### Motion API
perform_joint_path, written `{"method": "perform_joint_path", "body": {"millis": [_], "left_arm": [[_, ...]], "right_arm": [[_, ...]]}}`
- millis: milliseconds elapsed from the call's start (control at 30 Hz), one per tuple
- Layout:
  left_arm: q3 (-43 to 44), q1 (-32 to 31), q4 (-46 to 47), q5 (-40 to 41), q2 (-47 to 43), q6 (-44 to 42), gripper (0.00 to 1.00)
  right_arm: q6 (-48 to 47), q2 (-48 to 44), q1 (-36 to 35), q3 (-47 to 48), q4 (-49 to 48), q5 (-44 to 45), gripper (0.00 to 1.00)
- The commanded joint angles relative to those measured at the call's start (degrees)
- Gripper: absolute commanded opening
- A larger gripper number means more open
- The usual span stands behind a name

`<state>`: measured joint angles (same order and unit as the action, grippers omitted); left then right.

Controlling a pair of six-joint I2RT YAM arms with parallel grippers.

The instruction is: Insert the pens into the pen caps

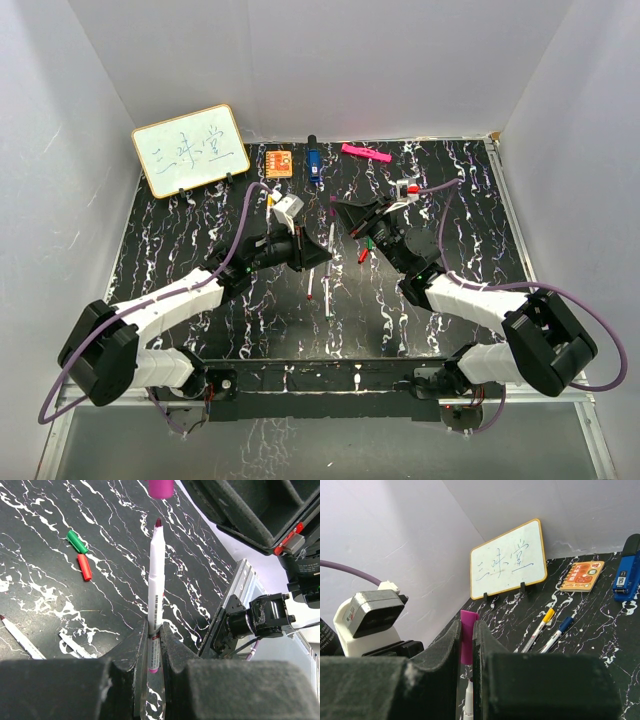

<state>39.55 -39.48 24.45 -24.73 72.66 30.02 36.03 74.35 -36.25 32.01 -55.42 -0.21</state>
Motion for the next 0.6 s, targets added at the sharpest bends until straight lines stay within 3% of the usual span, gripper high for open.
{"method": "perform_joint_path", "body": {"millis": [0, 567], "left_arm": [[0.74, -0.10, 2.23, 0.88, -2.69, -0.92, 0.00], [0.59, -0.15, 2.57, 2.57, -1.98, -0.40, 0.00]], "right_arm": [[-0.72, -0.78, 0.01, -0.06, -1.40, -0.19, 0.00], [0.23, -0.97, -0.35, 0.07, -0.83, -0.96, 0.00]]}}
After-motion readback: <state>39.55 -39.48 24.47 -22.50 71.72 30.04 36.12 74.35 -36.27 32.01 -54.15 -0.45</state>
